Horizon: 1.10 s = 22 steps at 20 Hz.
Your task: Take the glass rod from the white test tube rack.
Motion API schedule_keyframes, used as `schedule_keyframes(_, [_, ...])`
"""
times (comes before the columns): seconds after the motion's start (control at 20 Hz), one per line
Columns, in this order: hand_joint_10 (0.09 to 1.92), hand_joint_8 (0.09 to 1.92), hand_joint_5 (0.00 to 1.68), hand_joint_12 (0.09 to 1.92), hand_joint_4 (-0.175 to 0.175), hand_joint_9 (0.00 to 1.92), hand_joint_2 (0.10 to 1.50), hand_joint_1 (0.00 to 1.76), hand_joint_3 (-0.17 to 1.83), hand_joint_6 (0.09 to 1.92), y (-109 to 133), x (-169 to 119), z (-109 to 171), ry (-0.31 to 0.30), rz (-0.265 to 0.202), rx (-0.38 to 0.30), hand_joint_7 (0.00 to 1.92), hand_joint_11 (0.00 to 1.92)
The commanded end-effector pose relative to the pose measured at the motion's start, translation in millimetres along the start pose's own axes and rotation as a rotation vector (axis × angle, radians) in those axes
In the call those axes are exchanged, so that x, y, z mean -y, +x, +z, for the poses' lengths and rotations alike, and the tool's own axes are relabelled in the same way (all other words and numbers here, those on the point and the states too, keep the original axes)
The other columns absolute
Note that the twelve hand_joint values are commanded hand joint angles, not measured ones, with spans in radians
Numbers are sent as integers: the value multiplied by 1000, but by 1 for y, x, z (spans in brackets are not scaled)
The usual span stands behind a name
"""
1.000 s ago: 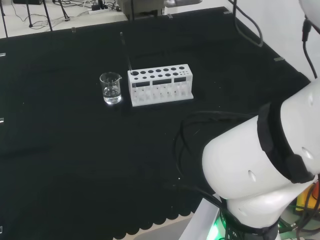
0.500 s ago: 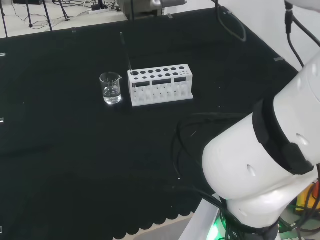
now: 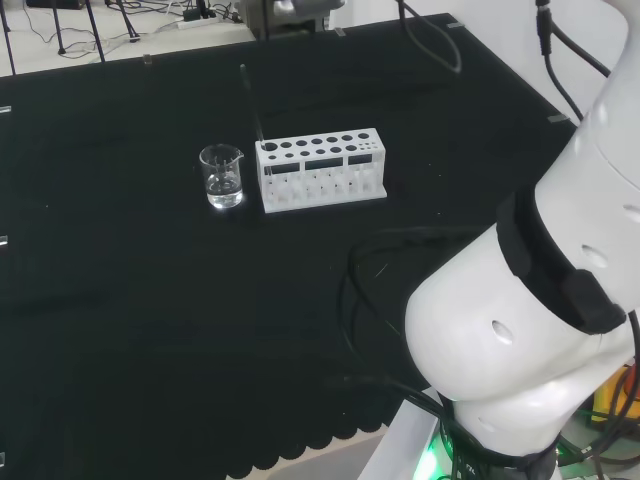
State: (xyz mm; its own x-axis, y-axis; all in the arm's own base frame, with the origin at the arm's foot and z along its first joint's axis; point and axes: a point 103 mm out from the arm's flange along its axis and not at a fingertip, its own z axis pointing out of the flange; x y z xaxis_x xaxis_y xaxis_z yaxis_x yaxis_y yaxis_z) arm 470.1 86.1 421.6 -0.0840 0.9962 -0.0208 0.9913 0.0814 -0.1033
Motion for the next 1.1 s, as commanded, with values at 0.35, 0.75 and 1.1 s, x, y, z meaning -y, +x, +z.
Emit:
schedule_keyframes(0.35, [384, 87, 0, 703, -175, 0, 1304, 546, -175, 87, 10, -34, 27, 42, -28, 27, 22, 0])
schedule_keyframes(0.75, [401, 87, 0, 719, -175, 0, 1308, 539, -175, 87, 7, -52, 33, 59, -32, 27, 25, 0])
schedule_keyframes(1.1, [477, 87, 0, 797, -175, 0, 1310, 532, -175, 87, 1, -71, 47, 93, -34, 36, 27, 0])
